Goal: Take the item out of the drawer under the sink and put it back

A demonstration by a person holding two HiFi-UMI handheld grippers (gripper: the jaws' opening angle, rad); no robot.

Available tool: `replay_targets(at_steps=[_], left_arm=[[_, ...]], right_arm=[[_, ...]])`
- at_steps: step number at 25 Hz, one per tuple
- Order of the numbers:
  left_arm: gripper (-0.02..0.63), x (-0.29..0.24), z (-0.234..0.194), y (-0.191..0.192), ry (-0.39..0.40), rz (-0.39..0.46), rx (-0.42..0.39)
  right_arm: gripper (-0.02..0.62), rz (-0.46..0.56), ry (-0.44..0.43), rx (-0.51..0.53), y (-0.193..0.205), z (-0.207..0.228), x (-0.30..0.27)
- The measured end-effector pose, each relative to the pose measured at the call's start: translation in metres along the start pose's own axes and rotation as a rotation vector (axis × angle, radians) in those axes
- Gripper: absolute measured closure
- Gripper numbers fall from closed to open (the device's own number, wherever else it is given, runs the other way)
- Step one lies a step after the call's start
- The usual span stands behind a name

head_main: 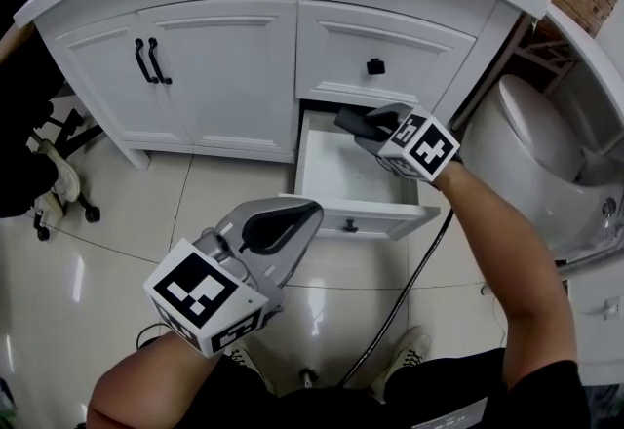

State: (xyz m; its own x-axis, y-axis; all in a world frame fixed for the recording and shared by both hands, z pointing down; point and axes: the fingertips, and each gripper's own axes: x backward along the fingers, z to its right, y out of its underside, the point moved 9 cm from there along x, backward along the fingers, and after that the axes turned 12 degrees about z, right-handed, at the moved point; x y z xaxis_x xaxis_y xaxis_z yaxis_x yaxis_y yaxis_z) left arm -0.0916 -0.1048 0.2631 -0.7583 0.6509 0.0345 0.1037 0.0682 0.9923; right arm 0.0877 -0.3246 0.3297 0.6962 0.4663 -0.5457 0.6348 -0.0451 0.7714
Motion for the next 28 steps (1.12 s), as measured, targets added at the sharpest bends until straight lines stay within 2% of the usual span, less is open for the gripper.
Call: replay_targets(at_steps=[7, 14, 22, 28], left_arm=[[0.6, -0.004, -0.004, 0.003, 0.001, -0.009, 0.015], [0.6, -0.012, 0.0, 0.008, 0.03, -0.027, 0.026], [0.6, -0.016, -0.001, 0.007, 0.026, 0.005, 0.04], [0.6, -0.015, -0.002, 0.008, 0.03, -0.012, 0.032]], right_arm=[[0.431, -0.086, -0.041, -0.015, 0.027, 0.003, -0.028], [0.431, -0.2, -0.158, 0.007, 0.048, -0.011, -0.057], [0.431, -0.276, -0.277, -0.03, 0.066, -0.024, -0.077], [0.431, -0.302, -0.3, -0.045, 0.073, -0.028, -0.08]])
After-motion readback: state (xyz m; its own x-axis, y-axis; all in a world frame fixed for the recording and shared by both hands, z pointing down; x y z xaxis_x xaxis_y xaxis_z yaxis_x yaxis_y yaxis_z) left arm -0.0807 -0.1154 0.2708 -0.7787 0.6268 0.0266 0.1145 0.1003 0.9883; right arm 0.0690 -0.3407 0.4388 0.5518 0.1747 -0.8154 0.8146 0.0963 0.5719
